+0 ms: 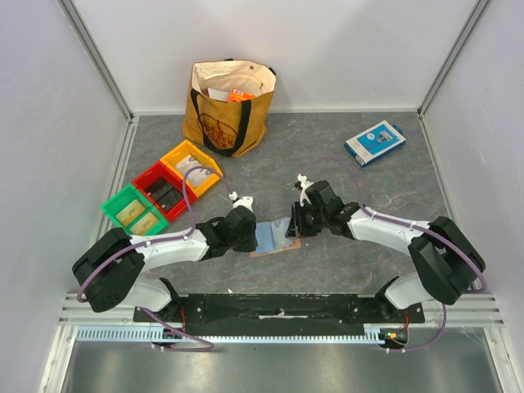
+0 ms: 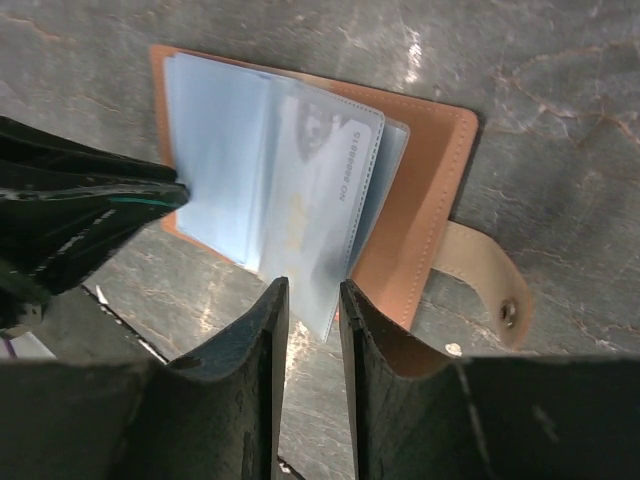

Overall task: Take the credit cards out of the card holder
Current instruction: Remove the credit card from the card holder.

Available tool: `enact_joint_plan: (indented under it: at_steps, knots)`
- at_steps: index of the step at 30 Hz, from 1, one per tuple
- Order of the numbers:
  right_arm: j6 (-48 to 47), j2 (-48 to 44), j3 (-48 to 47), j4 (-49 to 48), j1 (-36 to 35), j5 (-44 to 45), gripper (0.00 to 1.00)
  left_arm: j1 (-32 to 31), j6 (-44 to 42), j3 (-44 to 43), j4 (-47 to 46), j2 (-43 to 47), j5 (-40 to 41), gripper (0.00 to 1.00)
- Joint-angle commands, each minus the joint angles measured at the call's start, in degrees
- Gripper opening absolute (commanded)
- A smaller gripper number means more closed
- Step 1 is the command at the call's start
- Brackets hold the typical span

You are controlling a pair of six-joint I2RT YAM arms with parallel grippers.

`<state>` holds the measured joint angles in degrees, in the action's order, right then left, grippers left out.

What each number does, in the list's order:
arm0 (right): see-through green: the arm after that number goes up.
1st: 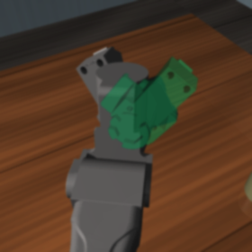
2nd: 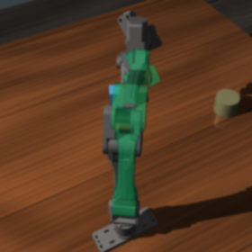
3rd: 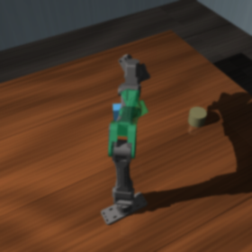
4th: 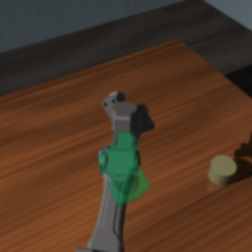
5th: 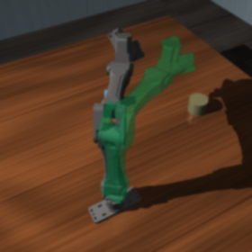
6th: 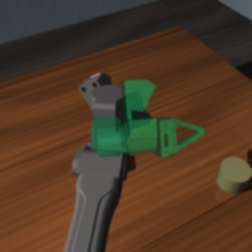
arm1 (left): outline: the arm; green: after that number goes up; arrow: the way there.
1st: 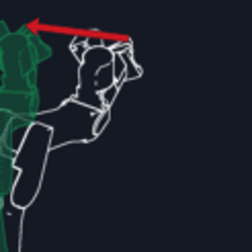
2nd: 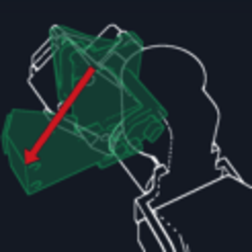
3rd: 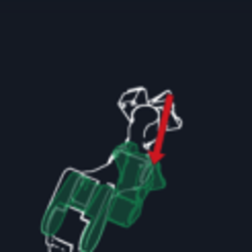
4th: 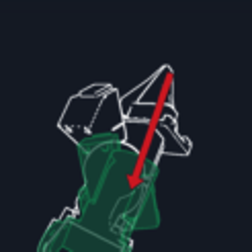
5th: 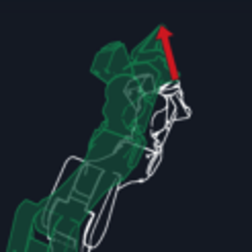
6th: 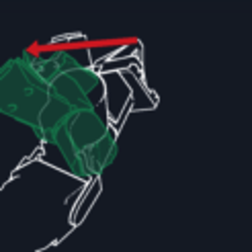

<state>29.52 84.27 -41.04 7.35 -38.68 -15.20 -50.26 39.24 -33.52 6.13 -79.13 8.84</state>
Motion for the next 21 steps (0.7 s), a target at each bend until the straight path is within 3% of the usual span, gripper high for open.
enact_joint_plan:
  at_steps: [1, 15, 21]
  knots:
    - [-0.60, -2.70, -3.61, 0.91, -0.26, -2.46, 0.36, -0.19, 1.54, -0.14, -1.30, -0.58, -0.05, 0.22]
    - [-2.88, -2.35, -5.37, 2.57, -0.35, -4.13, 0.37, -0.28, 1.45, -0.06, -1.30, 0.03, -0.23, 0.22]
    - [-4.38, -5.25, -7.48, 7.93, -0.87, 8.67, 0.61, -0.36, 1.45, 0.21, -1.38, 0.38, -0.05, 0.22]
